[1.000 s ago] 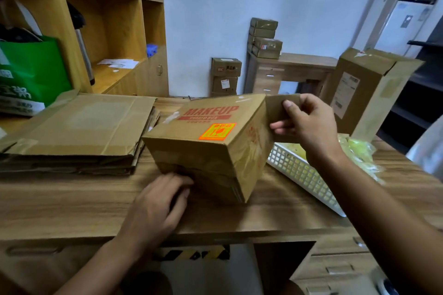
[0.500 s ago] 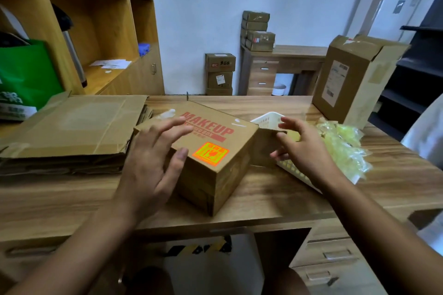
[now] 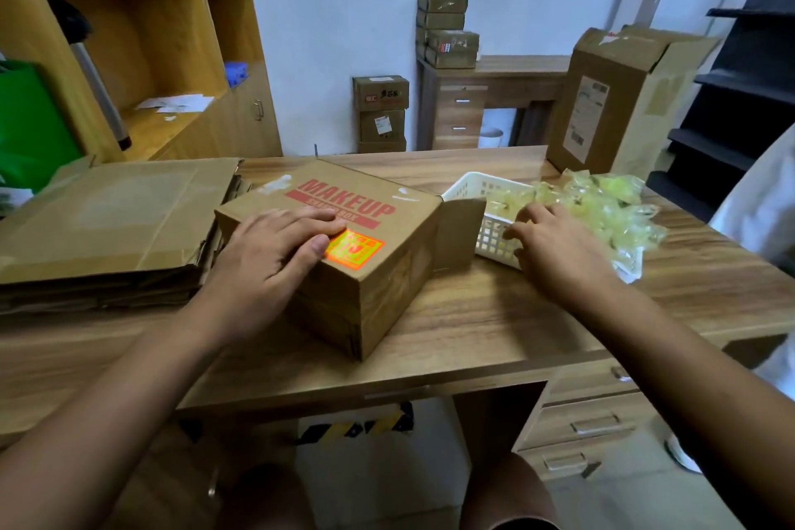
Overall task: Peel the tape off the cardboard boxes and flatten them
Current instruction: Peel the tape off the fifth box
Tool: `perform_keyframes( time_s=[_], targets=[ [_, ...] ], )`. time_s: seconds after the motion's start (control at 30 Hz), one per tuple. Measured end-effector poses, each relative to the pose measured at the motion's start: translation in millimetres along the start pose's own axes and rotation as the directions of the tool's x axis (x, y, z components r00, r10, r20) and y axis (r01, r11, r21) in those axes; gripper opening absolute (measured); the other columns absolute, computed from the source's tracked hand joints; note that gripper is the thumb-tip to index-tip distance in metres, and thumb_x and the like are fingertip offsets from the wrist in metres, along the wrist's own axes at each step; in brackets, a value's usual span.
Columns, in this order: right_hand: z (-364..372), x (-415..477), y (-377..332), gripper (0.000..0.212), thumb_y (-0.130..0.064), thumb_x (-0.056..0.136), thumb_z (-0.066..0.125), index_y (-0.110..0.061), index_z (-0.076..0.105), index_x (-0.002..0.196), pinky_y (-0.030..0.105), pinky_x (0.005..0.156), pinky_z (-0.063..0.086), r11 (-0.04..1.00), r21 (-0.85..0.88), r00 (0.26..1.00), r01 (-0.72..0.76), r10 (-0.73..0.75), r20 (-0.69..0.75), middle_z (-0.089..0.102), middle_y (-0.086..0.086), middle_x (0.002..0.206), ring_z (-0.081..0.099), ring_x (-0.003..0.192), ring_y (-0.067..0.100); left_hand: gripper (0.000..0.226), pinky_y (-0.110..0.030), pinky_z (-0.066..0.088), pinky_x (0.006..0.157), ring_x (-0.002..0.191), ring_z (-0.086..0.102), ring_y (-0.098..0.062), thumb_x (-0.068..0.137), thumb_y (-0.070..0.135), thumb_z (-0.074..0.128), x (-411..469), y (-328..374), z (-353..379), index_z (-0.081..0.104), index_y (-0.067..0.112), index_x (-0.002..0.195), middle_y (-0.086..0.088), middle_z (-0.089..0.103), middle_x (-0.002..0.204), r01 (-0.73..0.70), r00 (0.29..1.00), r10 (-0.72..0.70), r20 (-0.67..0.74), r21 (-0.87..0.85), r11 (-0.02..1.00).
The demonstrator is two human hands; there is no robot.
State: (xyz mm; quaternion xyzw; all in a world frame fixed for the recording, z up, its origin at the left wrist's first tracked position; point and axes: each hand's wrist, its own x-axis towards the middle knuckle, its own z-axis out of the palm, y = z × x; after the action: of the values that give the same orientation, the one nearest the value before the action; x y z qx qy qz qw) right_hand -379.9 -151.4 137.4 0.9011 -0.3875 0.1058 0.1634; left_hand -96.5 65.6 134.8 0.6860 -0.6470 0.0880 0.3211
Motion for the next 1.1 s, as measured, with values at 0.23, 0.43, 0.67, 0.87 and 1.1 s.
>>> perform_keyframes(
  time_s=[0.23, 0.43, 0.67, 0.87, 1.1],
  targets=[
    [6.7, 26.9, 3.8, 0.035, -0.002, 0.093, 0.055, -0.016, 0.070, 0.121, 0.039, 0.089, 0.049, 0.997, -0.064, 0.998, -0.051, 0.053, 0.032, 0.064, 0.008, 0.119, 0.051, 0.108, 0.030, 0.045, -0.011, 0.014, 0.105, 0.129, 0.034, 0.013, 0.102, 0.053, 0.028, -0.6, -1.2, 4.0, 0.057, 0.041, 0.136, 0.031, 0.048, 0.138, -0.023, 0.999, 0.023, -0.029, -0.002, 1.000],
    [-1.0, 56.6, 0.1, 0.026, -0.001, 0.098, 0.047, -0.001, 0.064, 0.117, 0.041, 0.096, 0.044, 0.989, -0.067, 0.974, -0.135, 0.144, 0.175, 0.063, 0.019, 0.121, 0.052, 0.115, 0.037, 0.049, -0.029, 0.021, 0.107, 0.133, 0.040, -0.001, 0.103, 0.054, 0.023, 1.1, 1.9, 7.4, 0.055, 0.040, 0.138, 0.023, 0.050, 0.142, -0.015, 1.000, 0.016, -0.024, 0.034, 0.999],
    [-6.9, 79.3, -5.2, 0.032, -0.003, 0.099, 0.047, 0.000, 0.059, 0.129, 0.042, 0.103, 0.044, 0.977, -0.038, 0.942, -0.211, 0.214, 0.258, 0.059, 0.023, 0.134, 0.052, 0.127, 0.039, 0.051, -0.042, 0.025, 0.112, 0.136, 0.040, -0.006, 0.103, 0.060, 0.018, 4.4, 7.9, 11.0, 0.049, 0.045, 0.140, 0.022, 0.048, 0.145, 0.031, 1.000, -0.031, -0.001, 0.089, 0.996],
    [-8.7, 81.5, -14.0, 0.026, -0.004, 0.096, 0.050, -0.004, 0.066, 0.117, 0.039, 0.096, 0.043, 0.970, 0.184, 0.986, -0.161, 0.164, -0.002, 0.060, 0.019, 0.121, 0.051, 0.117, 0.034, 0.054, -0.041, 0.025, 0.111, 0.136, 0.040, -0.006, 0.102, 0.062, 0.017, 5.5, 10.8, 9.1, 0.050, 0.044, 0.140, 0.022, 0.049, 0.144, 0.047, 0.999, -0.049, 0.011, 0.089, 0.995],
    [5.9, 8.9, -62.3, 0.035, 0.006, 0.089, 0.050, -0.021, 0.068, 0.101, 0.019, 0.087, 0.048, 0.394, 0.918, 0.931, 0.043, 0.318, -0.180, 0.070, -0.007, 0.099, 0.064, 0.094, 0.007, 0.052, -0.031, 0.025, 0.107, 0.134, 0.040, -0.006, 0.102, 0.052, 0.022, 9.8, 21.5, -0.9, 0.054, 0.034, 0.139, 0.015, 0.052, 0.144, 0.009, 0.998, -0.021, 0.063, 0.182, 0.983]
  ],
)
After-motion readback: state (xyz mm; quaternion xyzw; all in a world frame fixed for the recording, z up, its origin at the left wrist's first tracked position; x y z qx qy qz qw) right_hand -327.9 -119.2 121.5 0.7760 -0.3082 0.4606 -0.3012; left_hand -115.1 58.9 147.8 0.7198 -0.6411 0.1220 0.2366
